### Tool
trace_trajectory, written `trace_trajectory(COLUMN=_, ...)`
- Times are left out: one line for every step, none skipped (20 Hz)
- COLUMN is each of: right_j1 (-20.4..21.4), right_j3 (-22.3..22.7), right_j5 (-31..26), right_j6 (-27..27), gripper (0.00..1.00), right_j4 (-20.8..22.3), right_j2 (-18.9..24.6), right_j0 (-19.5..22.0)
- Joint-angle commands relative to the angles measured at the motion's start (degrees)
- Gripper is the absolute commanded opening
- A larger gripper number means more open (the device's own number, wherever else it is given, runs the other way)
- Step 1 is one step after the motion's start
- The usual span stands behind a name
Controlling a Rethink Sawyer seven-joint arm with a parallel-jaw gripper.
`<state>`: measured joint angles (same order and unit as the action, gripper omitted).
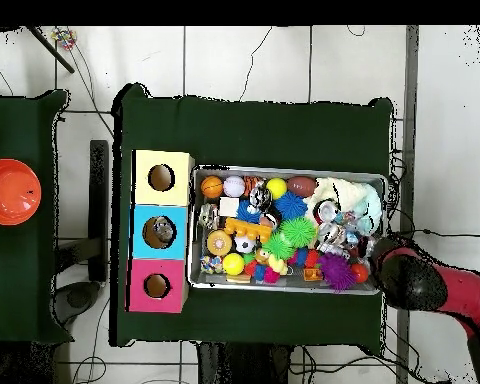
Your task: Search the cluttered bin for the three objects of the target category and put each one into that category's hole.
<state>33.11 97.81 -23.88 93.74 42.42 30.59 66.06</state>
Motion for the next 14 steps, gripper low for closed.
trace_trajectory(right_j1=-2.7, right_j3=3.0, right_j5=-1.5, right_j6=-4.3, gripper=1.0, right_j4=-2.5, right_j2=6.1, right_j0=0.1)
trace_trajectory(right_j1=-2.7, right_j3=3.0, right_j5=-1.3, right_j6=-4.0, gripper=1.0, right_j4=-2.5, right_j2=6.1, right_j0=0.0)
trace_trajectory(right_j1=-2.9, right_j3=3.1, right_j5=-1.2, right_j6=-3.9, gripper=1.0, right_j4=-2.5, right_j2=6.1, right_j0=0.0)
trace_trajectory(right_j1=-2.8, right_j3=3.3, right_j5=-1.0, right_j6=-3.6, gripper=1.0, right_j4=-2.5, right_j2=6.1, right_j0=-0.1)
trace_trajectory(right_j1=-2.8, right_j3=3.4, right_j5=-0.7, right_j6=-3.3, gripper=1.0, right_j4=-2.3, right_j2=6.0, right_j0=-0.2)
trace_trajectory(right_j1=-2.8, right_j3=3.5, right_j5=-0.3, right_j6=-3.0, gripper=1.0, right_j4=-2.2, right_j2=5.9, right_j0=-0.3)
trace_trajectory(right_j1=-2.8, right_j3=3.6, right_j5=0.0, right_j6=-2.8, gripper=1.0, right_j4=-2.1, right_j2=5.8, right_j0=-0.3)
trace_trajectory(right_j1=-2.9, right_j3=3.7, right_j5=0.2, right_j6=-2.7, gripper=1.0, right_j4=-2.0, right_j2=5.9, right_j0=-0.3)
trace_trajectory(right_j1=-2.9, right_j3=3.7, right_j5=0.3, right_j6=-2.6, gripper=1.0, right_j4=-2.0, right_j2=5.9, right_j0=-0.3)
trace_trajectory(right_j1=-2.9, right_j3=3.7, right_j5=0.4, right_j6=-2.6, gripper=1.0, right_j4=-1.9, right_j2=5.8, right_j0=-0.3)
trace_trajectory(right_j1=-2.9, right_j3=3.7, right_j5=0.4, right_j6=-2.5, gripper=1.0, right_j4=-1.7, right_j2=5.7, right_j0=-0.4)
trace_trajectory(right_j1=-2.9, right_j3=3.8, right_j5=0.5, right_j6=-2.4, gripper=1.0, right_j4=-1.7, right_j2=5.7, right_j0=-0.4)
trace_trajectory(right_j1=-2.9, right_j3=3.9, right_j5=0.5, right_j6=-2.4, gripper=1.0, right_j4=-1.8, right_j2=5.8, right_j0=-0.3)
trace_trajectory(right_j1=-2.9, right_j3=3.9, right_j5=0.3, right_j6=-2.3, gripper=1.0, right_j4=-2.0, right_j2=5.9, right_j0=-0.3)
